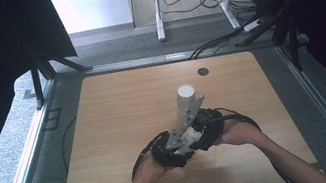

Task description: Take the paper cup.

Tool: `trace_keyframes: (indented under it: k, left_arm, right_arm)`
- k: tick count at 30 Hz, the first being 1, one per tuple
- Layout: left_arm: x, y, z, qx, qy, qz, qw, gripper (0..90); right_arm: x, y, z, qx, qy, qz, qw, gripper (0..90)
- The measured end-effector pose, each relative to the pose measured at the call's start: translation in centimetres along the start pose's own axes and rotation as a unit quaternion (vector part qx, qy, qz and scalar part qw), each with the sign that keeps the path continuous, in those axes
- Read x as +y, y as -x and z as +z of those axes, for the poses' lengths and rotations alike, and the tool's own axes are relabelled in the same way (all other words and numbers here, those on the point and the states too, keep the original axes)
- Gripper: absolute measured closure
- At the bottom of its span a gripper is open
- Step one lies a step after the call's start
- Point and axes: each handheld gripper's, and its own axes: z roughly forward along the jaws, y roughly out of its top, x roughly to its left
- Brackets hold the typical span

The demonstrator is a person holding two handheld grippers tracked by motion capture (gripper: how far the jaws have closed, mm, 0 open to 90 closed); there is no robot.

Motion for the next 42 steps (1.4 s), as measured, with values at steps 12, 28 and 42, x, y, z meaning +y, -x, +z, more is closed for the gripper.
trace_keyframes:
  k: [12, 28, 42]
  left_arm:
    - [0.0, -0.3, 0.0, -0.023, 0.028, -0.031, 0.9989, 19.3]
    - [0.1, -0.8, -1.6, -0.056, 0.074, -0.032, 0.9951, 13.1]
    - [0.0, -0.5, -1.6, -0.077, 0.085, -0.017, 0.9933, 16.9]
  right_arm:
    - [-0.2, 0.0, -0.4, 0.011, 0.015, 0.01, 0.9998, 36.7]
    - [-4.5, 0.2, -2.4, 0.022, 0.183, 0.055, 0.9813, 37.0]
    - [-7.8, -0.3, -0.7, 0.042, 0.256, 0.062, 0.9638, 37.0]
